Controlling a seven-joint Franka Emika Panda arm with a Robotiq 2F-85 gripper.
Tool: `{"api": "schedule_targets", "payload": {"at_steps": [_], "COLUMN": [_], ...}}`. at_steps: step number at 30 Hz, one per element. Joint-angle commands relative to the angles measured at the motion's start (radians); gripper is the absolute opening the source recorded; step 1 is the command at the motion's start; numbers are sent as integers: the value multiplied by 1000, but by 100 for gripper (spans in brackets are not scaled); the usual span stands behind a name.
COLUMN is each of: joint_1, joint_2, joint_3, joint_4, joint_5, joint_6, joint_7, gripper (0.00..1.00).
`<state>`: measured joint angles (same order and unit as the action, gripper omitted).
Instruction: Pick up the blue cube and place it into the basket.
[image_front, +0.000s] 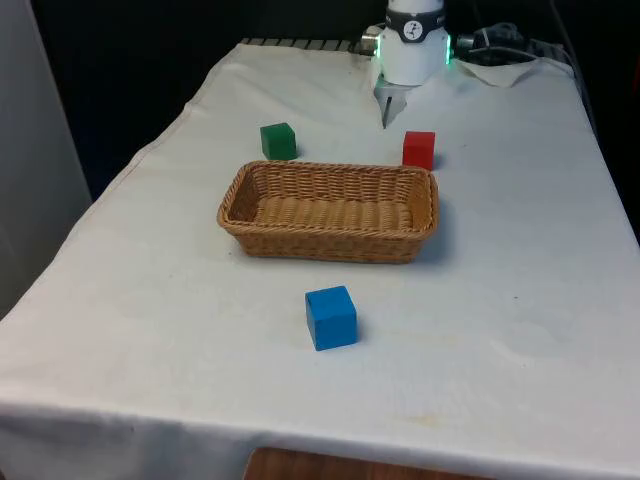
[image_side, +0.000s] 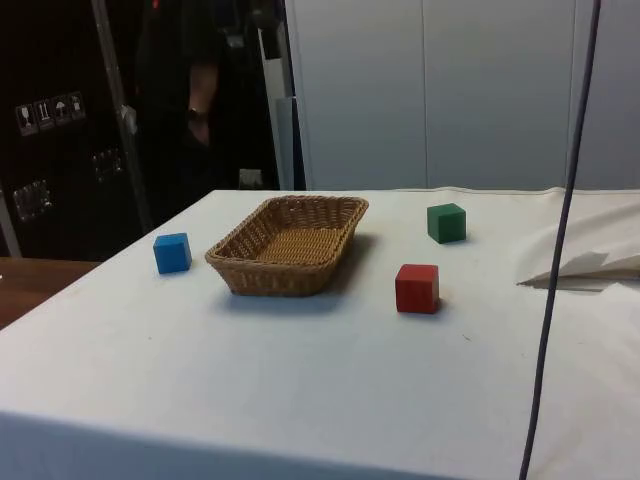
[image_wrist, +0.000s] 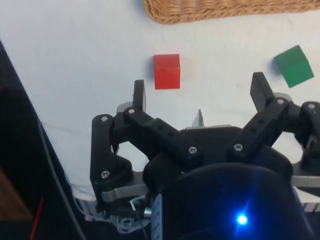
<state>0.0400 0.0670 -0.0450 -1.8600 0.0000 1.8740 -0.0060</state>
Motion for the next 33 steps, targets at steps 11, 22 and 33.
{"api": "schedule_targets", "payload": {"at_steps": [11, 22, 33], "joint_1": [1, 0, -1], "joint_2": [79, 146, 208], "joint_3": [0, -2, -4], "joint_4": [40, 73, 110], "joint_5": [-15, -28, -36], "joint_6": [92, 185, 248], "joint_7": [-3, -2, -9], "gripper": [100, 100, 100]}}
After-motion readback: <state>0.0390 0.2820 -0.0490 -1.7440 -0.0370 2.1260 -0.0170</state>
